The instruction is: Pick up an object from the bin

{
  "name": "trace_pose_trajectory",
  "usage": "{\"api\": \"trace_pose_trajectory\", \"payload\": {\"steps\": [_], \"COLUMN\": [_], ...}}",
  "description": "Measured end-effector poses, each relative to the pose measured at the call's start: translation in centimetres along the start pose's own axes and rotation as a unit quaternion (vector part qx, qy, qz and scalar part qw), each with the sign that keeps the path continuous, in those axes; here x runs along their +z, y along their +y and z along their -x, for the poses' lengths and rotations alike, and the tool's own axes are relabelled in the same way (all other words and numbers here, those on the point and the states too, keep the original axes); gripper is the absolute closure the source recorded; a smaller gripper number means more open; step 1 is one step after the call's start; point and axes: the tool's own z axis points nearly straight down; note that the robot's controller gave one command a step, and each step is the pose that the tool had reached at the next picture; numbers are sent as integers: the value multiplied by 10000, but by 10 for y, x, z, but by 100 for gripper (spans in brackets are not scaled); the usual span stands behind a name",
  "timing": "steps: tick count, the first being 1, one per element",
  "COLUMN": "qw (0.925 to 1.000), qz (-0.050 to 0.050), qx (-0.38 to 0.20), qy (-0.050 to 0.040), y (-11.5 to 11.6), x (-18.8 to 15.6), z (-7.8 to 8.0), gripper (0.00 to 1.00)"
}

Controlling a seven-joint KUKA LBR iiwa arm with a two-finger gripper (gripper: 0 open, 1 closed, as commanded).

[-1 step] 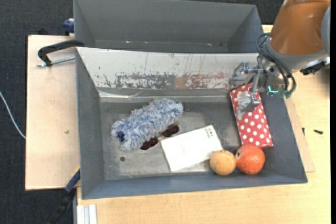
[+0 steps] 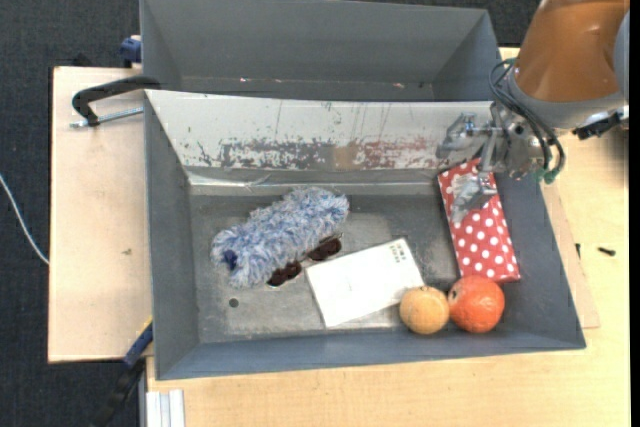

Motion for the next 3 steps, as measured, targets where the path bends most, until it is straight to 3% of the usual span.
{"api": "trace_pose_trajectory", "payload": {"steps": [1,2,3], "qw": [9986,9984,9940], "qz": [1,19,6], "qx": [-535,-569,-1094], "qy": [-7,20,-12], "y": [40,99,140], "x": [50,69,71], "z": [-10,-29,-17], "gripper": [0,0,0]}}
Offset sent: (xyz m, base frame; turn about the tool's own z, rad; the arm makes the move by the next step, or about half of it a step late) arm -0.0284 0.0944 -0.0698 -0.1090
